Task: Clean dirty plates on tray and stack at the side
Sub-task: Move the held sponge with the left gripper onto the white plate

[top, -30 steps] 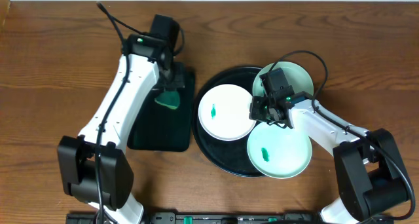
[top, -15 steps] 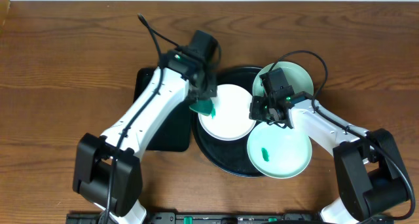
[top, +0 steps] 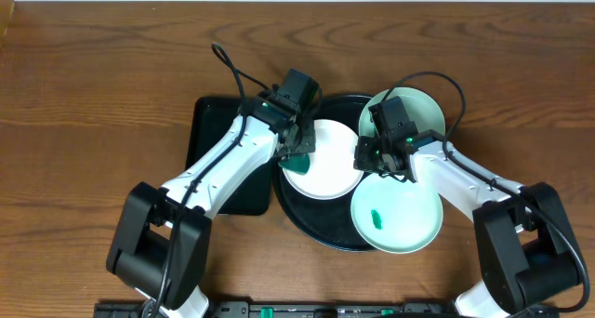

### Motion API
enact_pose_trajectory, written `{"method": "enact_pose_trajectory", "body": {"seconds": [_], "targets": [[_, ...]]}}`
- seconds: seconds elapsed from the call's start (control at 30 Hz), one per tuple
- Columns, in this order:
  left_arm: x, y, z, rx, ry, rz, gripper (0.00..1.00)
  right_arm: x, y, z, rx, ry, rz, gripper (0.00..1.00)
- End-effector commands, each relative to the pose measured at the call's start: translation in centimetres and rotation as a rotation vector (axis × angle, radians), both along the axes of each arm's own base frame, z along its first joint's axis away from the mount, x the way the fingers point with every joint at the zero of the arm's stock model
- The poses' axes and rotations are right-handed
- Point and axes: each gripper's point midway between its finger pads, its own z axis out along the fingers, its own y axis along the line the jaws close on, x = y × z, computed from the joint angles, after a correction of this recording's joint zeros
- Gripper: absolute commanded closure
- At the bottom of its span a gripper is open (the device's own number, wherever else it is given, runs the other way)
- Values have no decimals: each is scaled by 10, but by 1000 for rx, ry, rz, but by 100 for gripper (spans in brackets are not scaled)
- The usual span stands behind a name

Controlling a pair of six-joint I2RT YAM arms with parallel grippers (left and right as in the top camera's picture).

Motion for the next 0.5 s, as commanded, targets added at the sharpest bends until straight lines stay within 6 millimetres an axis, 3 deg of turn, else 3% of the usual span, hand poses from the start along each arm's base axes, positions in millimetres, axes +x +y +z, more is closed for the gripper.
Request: {"method": "enact_pose_trajectory", "body": {"seconds": [0.0,0.47], "targets": [[2,4,-9,19,-5,13,92,-2,2,-3,1,9,-8,99],[3,2,-11,6,-14,36,92,-2,2,-3,1,9,-7,99]]}}
